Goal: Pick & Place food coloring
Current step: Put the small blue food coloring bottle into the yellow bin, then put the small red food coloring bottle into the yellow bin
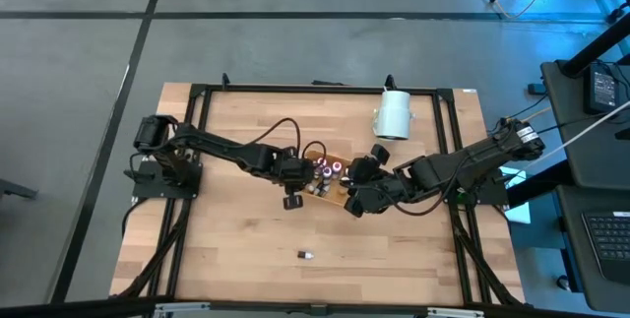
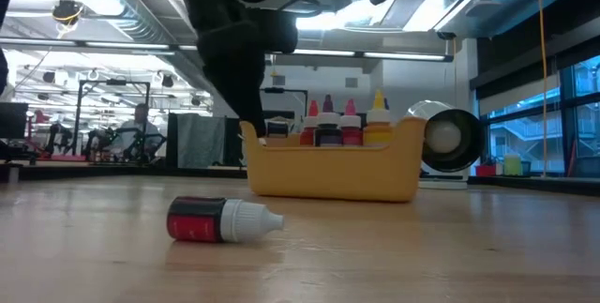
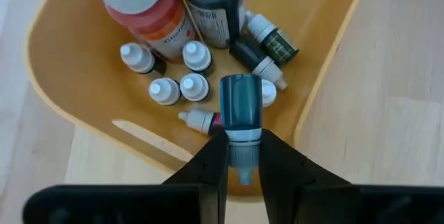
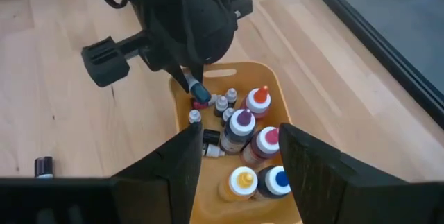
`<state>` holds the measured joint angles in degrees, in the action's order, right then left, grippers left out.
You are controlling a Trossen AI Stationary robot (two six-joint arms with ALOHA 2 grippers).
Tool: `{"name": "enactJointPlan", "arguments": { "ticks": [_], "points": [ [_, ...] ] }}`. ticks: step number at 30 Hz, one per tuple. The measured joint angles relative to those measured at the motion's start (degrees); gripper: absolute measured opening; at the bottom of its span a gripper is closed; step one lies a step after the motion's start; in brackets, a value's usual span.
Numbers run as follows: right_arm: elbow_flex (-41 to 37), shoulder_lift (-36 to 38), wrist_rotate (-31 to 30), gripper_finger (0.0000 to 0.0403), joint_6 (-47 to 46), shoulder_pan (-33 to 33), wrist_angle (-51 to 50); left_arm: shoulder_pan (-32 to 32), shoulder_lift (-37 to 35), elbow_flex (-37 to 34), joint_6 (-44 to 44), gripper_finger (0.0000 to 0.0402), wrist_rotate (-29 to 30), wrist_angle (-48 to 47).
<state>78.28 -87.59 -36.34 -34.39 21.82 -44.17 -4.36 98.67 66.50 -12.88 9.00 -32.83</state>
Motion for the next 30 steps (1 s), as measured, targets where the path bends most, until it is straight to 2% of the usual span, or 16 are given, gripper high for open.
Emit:
{"name": "enactJointPlan", "arguments": {
  "ticks": [9, 15, 20, 25, 30],
  "points": [
    [0.0, 0.0, 0.0, 0.0193, 0.09, 0.0, -0.18, -0.02, 0.0, 0.0, 0.04, 0.0111, 0.8, 0.12],
    [0.0, -1.4, 0.0, 0.0193, 0.6, 0.04, 2.03, -0.02, 0.0, -0.02, 0.17, 0.0114, 0.8, 0.27],
    [0.0, -6.08, 1.12, 0.0193, 7.93, 0.77, 9.32, -0.02, -1.77, 0.46, 0.2, 0.0109, -0.82, -0.36],
    [0.02, -11.8, 10.37, 0.0193, 15.75, 1.38, 17.62, -0.67, -8.72, 0.38, 2.04, 0.0109, -3.59, -0.6],
    [0.02, -17.99, 20.45, 0.0193, 18.36, 1.42, 25.58, -3.61, -19.2, -6.28, 2.06, 0.0107, 0.14, 8.69]
  ]
}}
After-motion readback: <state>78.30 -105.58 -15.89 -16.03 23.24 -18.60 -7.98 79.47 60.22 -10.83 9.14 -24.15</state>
